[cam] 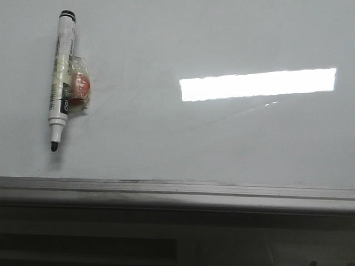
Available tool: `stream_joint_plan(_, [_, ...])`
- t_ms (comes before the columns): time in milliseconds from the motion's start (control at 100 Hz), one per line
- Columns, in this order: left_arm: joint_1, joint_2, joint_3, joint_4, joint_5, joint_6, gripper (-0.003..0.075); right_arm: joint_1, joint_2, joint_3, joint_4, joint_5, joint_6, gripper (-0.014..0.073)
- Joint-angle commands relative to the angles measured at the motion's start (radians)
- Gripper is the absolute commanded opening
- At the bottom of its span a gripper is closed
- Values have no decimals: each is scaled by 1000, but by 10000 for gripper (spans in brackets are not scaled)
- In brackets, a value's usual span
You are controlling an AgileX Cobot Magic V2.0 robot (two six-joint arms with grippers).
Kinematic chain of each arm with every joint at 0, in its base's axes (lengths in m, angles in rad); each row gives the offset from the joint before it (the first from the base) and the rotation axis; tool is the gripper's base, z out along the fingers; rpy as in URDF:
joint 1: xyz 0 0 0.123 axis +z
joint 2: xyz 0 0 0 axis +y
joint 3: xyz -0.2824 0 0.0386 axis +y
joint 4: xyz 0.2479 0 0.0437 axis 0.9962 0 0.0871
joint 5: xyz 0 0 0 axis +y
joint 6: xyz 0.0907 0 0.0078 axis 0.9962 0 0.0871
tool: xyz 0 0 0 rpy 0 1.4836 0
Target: Write number 2 on whiteboard
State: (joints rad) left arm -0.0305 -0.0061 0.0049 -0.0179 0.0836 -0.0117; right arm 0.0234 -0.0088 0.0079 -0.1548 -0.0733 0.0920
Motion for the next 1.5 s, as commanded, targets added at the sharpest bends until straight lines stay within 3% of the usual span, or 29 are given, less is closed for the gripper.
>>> stream_joint_plan(0, [-1, -26, 27, -10, -84, -2, -19, -6, -24, 24, -4, -84, -11, -60])
stream_joint_plan(680, [-1, -26, 27, -10, -84, -2, -19, -6, -24, 24, -4, -84, -11, -60])
stream_joint_plan(800, [-1, -26, 27, -73, -122, -4, -19, -6, -24, 24, -4, -88, -11, -60])
stream_joint_plan(1100, [-1, -26, 27, -67, -184, -4, -19, -6, -24, 24, -4, -307, -11, -60])
stream_joint_plan(1220, [-1, -26, 27, -69, -236, -4, -19, -6, -24, 24, -4, -329, -11, -60])
stream_joint_plan(1400, [-1, -26, 26, -82, -232, -9, -20, -6, -24, 19, -2, -261, 5, -60])
stream_joint_plan(1490, [-1, -26, 14, -127, -229, -9, -20, -6, -22, -25, 6, -59, 78, -60])
